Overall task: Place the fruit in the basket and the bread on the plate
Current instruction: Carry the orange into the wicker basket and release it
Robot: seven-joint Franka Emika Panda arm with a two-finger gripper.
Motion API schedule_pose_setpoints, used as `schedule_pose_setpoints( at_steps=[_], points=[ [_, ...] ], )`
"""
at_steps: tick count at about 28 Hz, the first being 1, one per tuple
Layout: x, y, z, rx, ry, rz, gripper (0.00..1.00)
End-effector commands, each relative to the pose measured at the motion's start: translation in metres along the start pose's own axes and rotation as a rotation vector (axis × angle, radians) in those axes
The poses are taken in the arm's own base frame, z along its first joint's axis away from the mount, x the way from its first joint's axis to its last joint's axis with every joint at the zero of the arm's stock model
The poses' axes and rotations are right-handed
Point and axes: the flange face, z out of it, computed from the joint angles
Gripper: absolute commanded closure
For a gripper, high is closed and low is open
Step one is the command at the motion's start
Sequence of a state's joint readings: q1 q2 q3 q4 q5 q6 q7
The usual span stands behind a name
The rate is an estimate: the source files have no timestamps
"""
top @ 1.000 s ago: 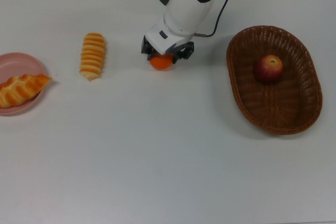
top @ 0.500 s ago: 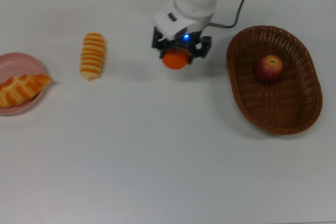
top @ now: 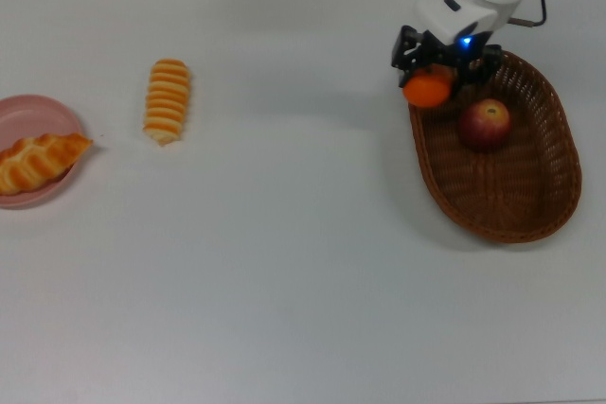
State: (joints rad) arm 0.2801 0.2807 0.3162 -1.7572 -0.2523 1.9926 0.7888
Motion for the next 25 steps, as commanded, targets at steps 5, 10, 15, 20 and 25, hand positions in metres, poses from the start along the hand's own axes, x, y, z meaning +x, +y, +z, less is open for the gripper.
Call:
schedule_pose_setpoints(
  at_steps=[5, 10, 15, 20, 25],
  points=[
    [0.011, -0.038, 0.013, -0.026, 0.022, 0.063, 0.76],
    [0.005, -0.047, 0.01, -0.026, 0.03, 0.085, 0.0],
    [0.014, -0.035, 0.003, -0.017, 0.033, 0.117, 0.0],
    [0.049, 0.022, -0.011, -0.022, 0.056, 0.211, 0.0],
    [0.062, 0.099, -0.017, -0.089, 0.011, 0.099, 0.0]
  ],
)
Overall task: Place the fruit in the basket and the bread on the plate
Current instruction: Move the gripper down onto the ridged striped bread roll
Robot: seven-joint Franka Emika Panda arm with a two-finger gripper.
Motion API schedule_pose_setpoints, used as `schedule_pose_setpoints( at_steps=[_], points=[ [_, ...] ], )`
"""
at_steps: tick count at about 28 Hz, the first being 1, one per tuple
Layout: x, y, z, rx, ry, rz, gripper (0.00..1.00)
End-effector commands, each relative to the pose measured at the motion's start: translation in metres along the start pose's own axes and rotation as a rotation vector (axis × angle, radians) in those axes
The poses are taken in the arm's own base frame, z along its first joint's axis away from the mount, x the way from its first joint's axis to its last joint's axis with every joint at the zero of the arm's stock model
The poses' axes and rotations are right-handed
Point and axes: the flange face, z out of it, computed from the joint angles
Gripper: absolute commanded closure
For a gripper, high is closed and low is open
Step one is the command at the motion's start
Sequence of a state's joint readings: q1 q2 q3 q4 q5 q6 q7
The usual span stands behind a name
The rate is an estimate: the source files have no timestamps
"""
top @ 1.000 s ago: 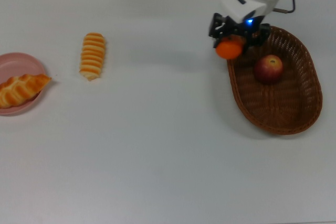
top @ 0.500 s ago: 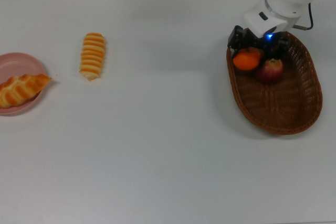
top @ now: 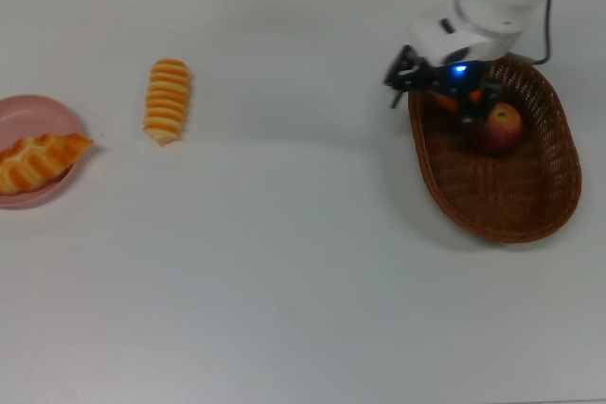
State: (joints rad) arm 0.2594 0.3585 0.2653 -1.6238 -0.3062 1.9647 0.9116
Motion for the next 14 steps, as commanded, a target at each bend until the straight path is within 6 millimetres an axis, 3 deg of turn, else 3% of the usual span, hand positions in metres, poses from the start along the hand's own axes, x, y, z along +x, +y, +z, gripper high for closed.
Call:
schedule_pose_setpoints(
  at_steps=[1, 4, 5, 10, 11, 14],
  points=[
    [0.024, 0.086, -0.015, -0.077, -0.035, -0.123, 0.0],
    [0.039, 0.139, -0.015, -0.077, -0.063, -0.149, 0.0],
    [0.05, 0.172, -0.013, -0.07, -0.08, -0.129, 0.0],
    [0.068, 0.236, 0.006, -0.077, -0.124, -0.129, 0.0],
    [0.066, 0.257, 0.015, -0.075, -0.148, -0.157, 0.0],
    [0.057, 0.28, 0.029, -0.078, -0.17, -0.211, 0.0]
  ],
)
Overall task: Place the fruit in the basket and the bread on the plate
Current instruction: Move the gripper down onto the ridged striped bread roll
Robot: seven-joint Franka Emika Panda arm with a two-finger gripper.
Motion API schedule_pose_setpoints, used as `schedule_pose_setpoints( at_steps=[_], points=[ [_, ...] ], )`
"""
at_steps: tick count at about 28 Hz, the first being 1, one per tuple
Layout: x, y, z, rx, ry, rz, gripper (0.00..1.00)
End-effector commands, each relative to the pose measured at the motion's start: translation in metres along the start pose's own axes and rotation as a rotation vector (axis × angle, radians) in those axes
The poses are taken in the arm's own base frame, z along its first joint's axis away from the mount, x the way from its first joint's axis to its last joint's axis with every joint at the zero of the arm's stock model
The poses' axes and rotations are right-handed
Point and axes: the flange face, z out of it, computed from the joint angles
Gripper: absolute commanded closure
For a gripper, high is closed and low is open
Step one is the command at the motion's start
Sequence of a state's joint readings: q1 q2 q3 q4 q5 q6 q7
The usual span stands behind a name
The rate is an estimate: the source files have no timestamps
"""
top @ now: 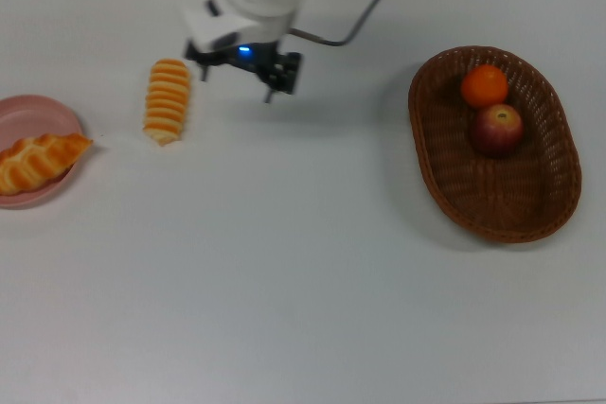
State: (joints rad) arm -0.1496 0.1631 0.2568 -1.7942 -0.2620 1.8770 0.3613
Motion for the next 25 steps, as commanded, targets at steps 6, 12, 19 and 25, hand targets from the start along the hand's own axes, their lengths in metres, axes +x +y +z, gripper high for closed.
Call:
schedule_pose_setpoints(
  at_steps=[6, 12, 19, 25],
  points=[
    [-0.041, 0.072, 0.061, 0.014, -0.013, -0.115, 0.0],
    [-0.044, 0.099, 0.1, 0.038, 0.047, -0.131, 0.0],
    [-0.051, 0.107, 0.133, 0.044, 0.09, -0.177, 0.0],
    [-0.052, 0.107, 0.134, 0.024, 0.092, -0.204, 0.0]
  ],
)
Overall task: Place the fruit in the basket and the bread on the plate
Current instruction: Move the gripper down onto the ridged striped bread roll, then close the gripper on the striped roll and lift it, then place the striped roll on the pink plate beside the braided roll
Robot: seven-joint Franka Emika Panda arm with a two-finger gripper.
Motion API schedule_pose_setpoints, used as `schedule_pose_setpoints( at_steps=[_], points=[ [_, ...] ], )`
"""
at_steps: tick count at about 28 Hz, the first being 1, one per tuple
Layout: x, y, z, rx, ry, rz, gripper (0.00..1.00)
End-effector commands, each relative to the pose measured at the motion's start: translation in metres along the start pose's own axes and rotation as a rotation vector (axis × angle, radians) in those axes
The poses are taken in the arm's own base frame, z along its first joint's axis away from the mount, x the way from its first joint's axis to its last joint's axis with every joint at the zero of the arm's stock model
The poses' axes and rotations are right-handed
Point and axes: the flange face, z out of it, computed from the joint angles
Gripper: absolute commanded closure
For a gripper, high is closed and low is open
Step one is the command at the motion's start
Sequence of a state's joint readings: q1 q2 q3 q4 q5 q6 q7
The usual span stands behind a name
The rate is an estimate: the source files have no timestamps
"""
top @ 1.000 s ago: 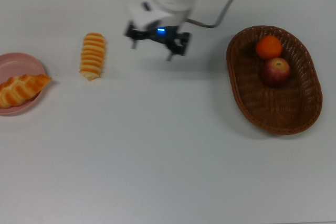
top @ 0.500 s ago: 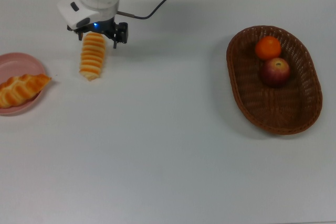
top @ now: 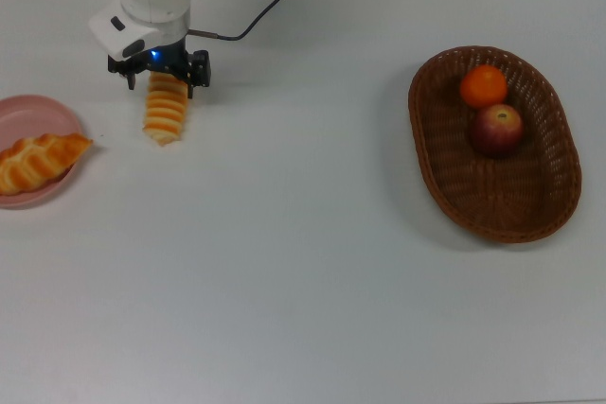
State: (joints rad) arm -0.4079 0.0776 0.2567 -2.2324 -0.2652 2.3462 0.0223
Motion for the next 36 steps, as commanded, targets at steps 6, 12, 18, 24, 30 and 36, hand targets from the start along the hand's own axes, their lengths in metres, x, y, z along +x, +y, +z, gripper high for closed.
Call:
schedule_pose_setpoints(
  at_steps=[6, 12, 18, 24, 30, 36],
  points=[
    [-0.007, -0.001, 0.007, -0.023, 0.002, -0.053, 0.0],
    [-0.008, -0.005, 0.025, -0.057, -0.025, -0.093, 0.0],
    [-0.008, -0.005, 0.037, -0.089, -0.044, -0.137, 0.12],
    [-0.005, -0.008, 0.047, -0.093, -0.042, -0.125, 1.0],
    [0.003, -0.004, 0.035, -0.096, -0.014, -0.078, 1.0],
    [0.02, 0.005, 0.006, -0.08, 0.041, 0.022, 1.0]
  ],
)
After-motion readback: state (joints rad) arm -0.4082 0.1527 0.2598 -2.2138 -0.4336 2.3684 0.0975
